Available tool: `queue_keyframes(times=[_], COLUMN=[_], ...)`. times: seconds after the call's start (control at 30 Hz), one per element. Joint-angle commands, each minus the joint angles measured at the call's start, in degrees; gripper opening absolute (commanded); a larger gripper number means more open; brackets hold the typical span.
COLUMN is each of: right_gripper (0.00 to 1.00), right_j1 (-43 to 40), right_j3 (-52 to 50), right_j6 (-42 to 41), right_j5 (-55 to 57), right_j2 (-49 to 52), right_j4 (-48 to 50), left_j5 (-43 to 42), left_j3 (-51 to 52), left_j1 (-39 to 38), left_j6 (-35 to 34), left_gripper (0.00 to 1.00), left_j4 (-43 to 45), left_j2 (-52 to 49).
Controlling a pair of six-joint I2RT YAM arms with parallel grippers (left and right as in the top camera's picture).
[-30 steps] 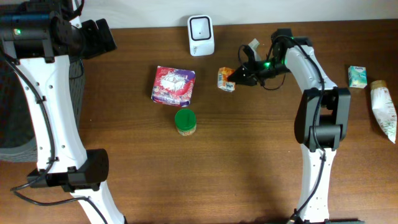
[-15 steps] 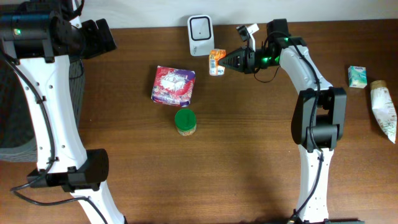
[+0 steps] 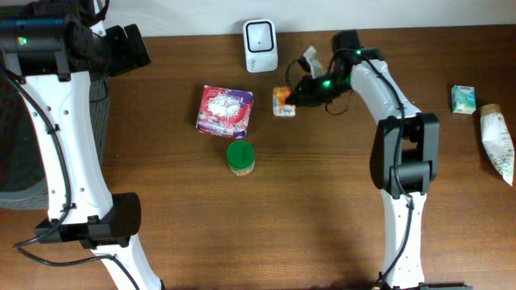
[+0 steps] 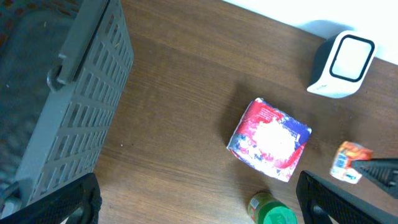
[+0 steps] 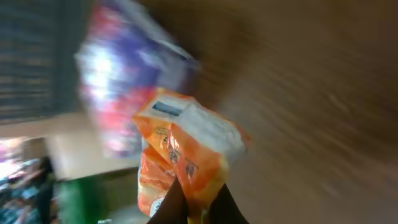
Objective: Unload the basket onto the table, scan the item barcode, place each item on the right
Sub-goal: 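Hold the orange pack up to the white scanner, then carry the orange pack to the right edge and release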
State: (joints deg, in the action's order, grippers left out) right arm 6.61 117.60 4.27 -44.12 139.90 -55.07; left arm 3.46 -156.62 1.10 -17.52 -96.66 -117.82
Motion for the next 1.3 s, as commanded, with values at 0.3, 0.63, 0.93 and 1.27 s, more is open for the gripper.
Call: queue_keyframes(times=[0.3,0.63,0.93,1.27], right_gripper=[0.04,0.04,0.04,0.04], right_j1=[11.54,15.13,5.14,-22.75], right_j3=[6.8,6.69,6.78,6.71], right_j6=[20.83,35.04,-9.99,-15.52], right_j5=[61.33,56.3,65.83,65.79], right_j2=[-1.18,-0.55,-3.1,-4.52], right_j4=[28.17,45.64,31.82,-0.2], left_j5=[0.46,0.44,0.44,0.46], left_j3=[-0.55,-0.55,-0.55,-0.55], left_j1=[0.2,0.2,0.2,0.2], left_j6=[0.46,0.46,0.46,0.46], left_gripper=[0.99,0.99,0.99,0.99], left_j4=[-0.04,-0.04,-0.04,-0.04], left_j2=[1.05,1.07,1.07,1.07])
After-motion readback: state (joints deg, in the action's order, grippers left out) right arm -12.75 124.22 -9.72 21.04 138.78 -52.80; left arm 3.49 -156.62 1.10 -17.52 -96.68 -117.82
